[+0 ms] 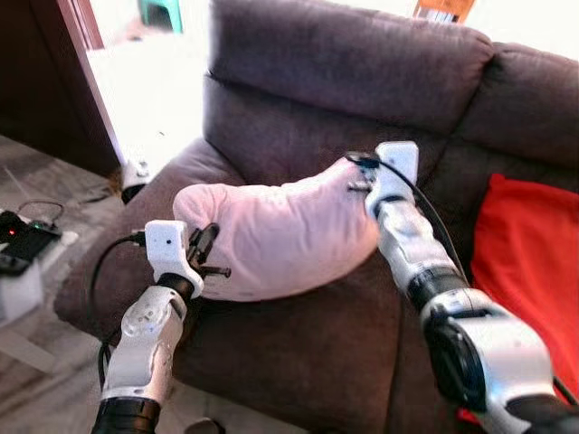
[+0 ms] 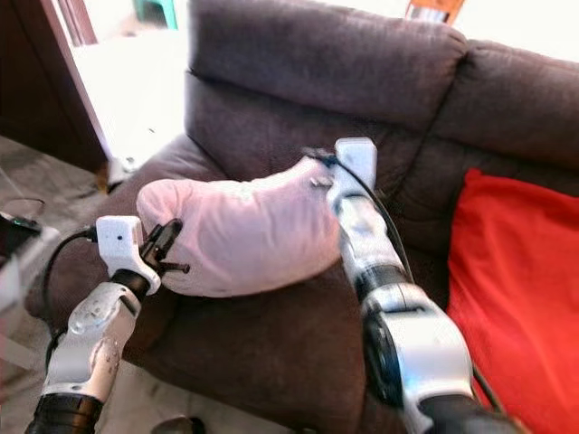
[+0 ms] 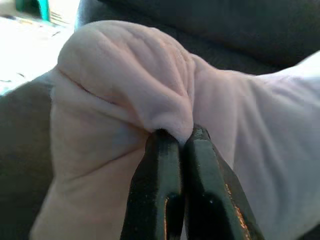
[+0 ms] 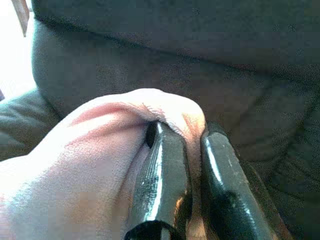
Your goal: Move the pillow to the sofa from floor
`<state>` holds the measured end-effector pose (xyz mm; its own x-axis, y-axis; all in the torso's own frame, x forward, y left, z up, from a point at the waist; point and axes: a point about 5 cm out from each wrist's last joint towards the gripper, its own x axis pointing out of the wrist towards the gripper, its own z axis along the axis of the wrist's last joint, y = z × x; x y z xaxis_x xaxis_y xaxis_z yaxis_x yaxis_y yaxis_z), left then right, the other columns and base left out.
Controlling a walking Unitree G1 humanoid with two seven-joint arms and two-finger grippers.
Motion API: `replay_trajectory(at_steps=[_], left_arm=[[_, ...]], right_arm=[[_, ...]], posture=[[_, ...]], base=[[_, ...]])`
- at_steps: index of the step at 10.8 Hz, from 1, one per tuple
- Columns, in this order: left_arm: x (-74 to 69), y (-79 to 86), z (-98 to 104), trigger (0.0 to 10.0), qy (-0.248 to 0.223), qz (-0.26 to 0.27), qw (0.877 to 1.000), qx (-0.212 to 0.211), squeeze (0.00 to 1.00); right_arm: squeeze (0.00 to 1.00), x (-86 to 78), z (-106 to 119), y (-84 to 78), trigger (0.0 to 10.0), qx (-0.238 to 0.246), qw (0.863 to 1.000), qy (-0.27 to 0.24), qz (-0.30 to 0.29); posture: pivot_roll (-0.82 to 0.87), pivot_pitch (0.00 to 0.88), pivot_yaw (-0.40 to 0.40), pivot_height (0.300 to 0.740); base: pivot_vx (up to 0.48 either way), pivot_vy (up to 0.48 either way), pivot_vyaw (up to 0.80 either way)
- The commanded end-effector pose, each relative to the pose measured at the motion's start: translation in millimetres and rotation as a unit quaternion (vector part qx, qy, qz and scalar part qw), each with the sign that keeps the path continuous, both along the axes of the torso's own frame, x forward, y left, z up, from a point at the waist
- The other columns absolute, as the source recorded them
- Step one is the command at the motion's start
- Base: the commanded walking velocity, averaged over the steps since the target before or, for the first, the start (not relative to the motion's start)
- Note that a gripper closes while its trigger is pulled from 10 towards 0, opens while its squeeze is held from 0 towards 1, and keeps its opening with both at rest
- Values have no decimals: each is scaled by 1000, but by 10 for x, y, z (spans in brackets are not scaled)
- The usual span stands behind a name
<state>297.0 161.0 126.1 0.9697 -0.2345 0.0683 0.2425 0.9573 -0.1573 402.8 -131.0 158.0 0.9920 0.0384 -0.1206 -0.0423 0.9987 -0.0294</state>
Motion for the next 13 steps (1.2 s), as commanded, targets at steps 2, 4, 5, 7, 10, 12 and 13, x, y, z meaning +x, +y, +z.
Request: replay_trajectory(at_steps=[2,4,5,7,10,12,13], left_arm=[[-49,-255,287,10000,-44,-79,995,-39,0],[-145,-482,509,10000,-61,-163,980,-92,0],[-202,-556,590,10000,-67,-198,971,-114,0],[-258,-561,669,10000,-67,-222,962,-142,0],[-366,-591,366,10000,6,-238,968,-77,0],[-373,-578,333,10000,21,-239,969,-65,0],[-363,-563,312,10000,25,-231,971,-58,0]], right_arm=[[0,43,111,207,10000,15,999,1,44],[0,73,234,402,10000,13,996,2,84],[0,85,276,430,10000,18,996,0,84],[0,98,315,433,10000,28,997,-3,78],[1000,66,174,373,10000,31,997,18,71],[1000,49,103,317,10000,30,997,26,62],[1000,49,100,312,10000,35,997,26,60]], posture=[[174,81,-163,740],[178,84,-165,740],[182,83,-166,740],[192,84,-164,740],[188,86,-161,740],[187,89,-158,740],[189,90,-157,740]], base=[[0,0,0],[0,0,0],[0,0,0],[0,0,0],[0,0,0],[0,0,0],[0,0,0]])
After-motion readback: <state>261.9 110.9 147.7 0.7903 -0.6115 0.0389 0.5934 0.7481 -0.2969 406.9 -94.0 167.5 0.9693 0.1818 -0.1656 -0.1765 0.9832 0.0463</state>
